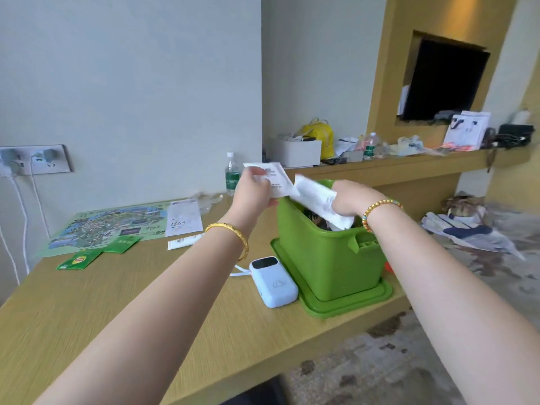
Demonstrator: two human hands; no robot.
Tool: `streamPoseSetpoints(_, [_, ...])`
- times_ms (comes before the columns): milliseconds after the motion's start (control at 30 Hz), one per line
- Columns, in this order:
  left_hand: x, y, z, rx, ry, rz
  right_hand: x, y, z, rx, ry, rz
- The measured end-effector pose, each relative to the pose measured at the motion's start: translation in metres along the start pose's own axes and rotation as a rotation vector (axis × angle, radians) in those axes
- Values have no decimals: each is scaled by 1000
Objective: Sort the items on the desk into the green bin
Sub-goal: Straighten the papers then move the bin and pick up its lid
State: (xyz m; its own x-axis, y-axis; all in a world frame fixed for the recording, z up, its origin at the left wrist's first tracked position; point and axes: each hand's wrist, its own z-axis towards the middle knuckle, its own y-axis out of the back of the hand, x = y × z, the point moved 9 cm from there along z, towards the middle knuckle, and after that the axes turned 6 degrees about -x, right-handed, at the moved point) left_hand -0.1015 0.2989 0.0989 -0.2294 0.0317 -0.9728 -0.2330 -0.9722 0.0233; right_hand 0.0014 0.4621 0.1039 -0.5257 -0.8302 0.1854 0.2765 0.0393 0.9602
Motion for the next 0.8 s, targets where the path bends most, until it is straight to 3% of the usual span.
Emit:
streamPoseSetpoints(100, [0,-25,-6,34,52,-6,-20,-15,-1,150,-45,-97])
streamPoseSetpoints(233, [-5,-37,-4,19,-50,219,-24,-35,3,259,-1,-72])
streamPoseSetpoints(300, [-7,-43,-5,35,-86,280,-25,-31,8,205,5,25])
streamPoseSetpoints(400, [-4,-61,-8,141,-114,344,-39,-5,18,-27,-37,224])
streamPoseSetpoints(500, [10,-88,-16,347,-186,732,-46,13,16,-184,-41,445])
streamPoseSetpoints(600, [21,-98,-22,430,-242,1205,-33,5,11,-79,26,316])
streamPoseSetpoints(700, [24,-93,-23,486,-220,1265,-19,-19,9,120,60,135])
streamPoseSetpoints(800, [8,-70,-14,315,-324,1135,-7,-28,9,156,62,0])
